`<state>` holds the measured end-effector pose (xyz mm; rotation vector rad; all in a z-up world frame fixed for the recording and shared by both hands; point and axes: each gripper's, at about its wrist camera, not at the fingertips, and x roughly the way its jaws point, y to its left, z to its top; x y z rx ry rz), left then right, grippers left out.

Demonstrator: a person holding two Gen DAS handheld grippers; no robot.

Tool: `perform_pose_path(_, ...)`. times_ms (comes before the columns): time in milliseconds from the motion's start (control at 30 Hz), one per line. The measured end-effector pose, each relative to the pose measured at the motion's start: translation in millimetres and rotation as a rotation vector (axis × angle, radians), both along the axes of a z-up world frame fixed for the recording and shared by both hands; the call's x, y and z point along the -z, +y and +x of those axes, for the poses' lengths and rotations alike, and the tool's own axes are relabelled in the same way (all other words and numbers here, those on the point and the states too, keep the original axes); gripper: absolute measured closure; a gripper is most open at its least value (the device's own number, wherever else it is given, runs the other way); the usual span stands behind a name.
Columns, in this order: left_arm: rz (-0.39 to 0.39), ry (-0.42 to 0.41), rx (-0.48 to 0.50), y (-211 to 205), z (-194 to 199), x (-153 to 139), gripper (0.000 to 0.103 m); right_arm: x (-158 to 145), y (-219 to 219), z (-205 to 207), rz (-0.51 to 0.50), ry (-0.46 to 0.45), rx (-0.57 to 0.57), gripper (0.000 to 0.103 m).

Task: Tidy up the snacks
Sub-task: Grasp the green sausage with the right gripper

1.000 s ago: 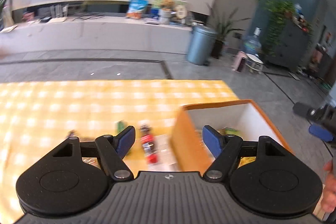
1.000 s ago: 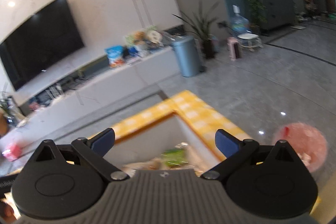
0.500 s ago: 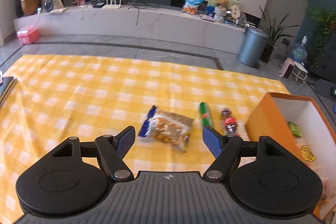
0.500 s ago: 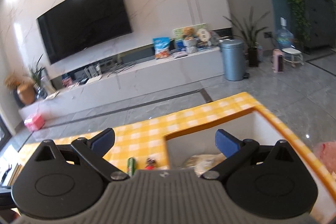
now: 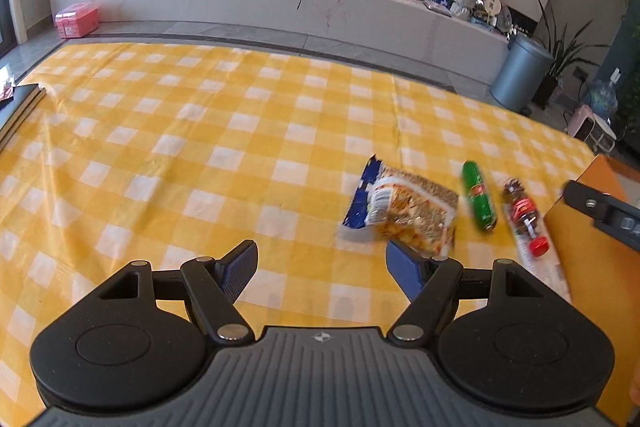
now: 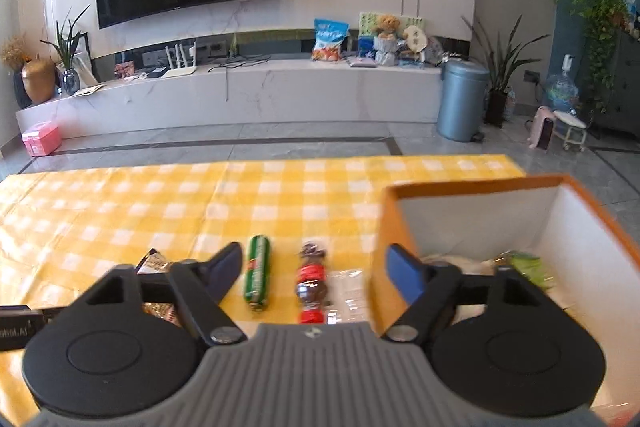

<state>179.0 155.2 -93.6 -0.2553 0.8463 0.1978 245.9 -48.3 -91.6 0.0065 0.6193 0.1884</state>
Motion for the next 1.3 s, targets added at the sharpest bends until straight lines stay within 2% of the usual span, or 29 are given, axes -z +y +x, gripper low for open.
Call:
perform_pose_path(33,-0.001,0.003,0.003,0.9,0.5,1.5,0.017,5.8,4.3,1.8,0.000,0.005,-0.021,0.053)
perform_pose_path(100,-0.009,0.002,0.017,4.4,0.9,5.1,0.017,17.8,12.1,7.4,-0.018,0.015,-0.044,0.064)
perform_pose_path(200,-0.028,0.005,0.025,8.3,2.9,10.6,0.017,33.3,20.2,16.3,-0.055,0.053,-0.058,0.068)
perform_pose_path(333,-0.039,0.026,0.019,10.5,8.6,17.2,0.017,39.6,28.3,33.0,-0.018,0.106,-0.082,0.068)
perform_pose_path(400,-0.044,0.025,0.023,10.7,8.9,17.4,0.017,38.5,34.1,37.4,-0.019,0.101,-0.106,0.068)
perform_pose_path(767,-0.064,0.056,0.025,17.3,12.1,20.9,0.017,61.4,68.4,76.0,-0.147,0.169,-0.094,0.068)
perform_pose_path(833,-0.063,0.064,0.027,16.6,13.0,22.4,0.017,69.8,69.2,78.0,-0.158,0.188,-0.095,0.071)
perform_pose_path(933,-0.062,0.068,0.030,15.4,13.1,22.3,0.017,70.1,68.8,72.5,-0.170,0.169,-0.124,0.082)
perform_pose_path(1067,-0.055,0.056,0.028,13.6,11.5,14.6,0.017,67.3,63.6,58.5,-0.174,0.189,-0.129,0.083)
perform_pose_path(1300,-0.060,0.048,0.034,9.2,5.4,3.1,0.017,61.9,41.0,8.2,-0.179,0.251,-0.127,0.083)
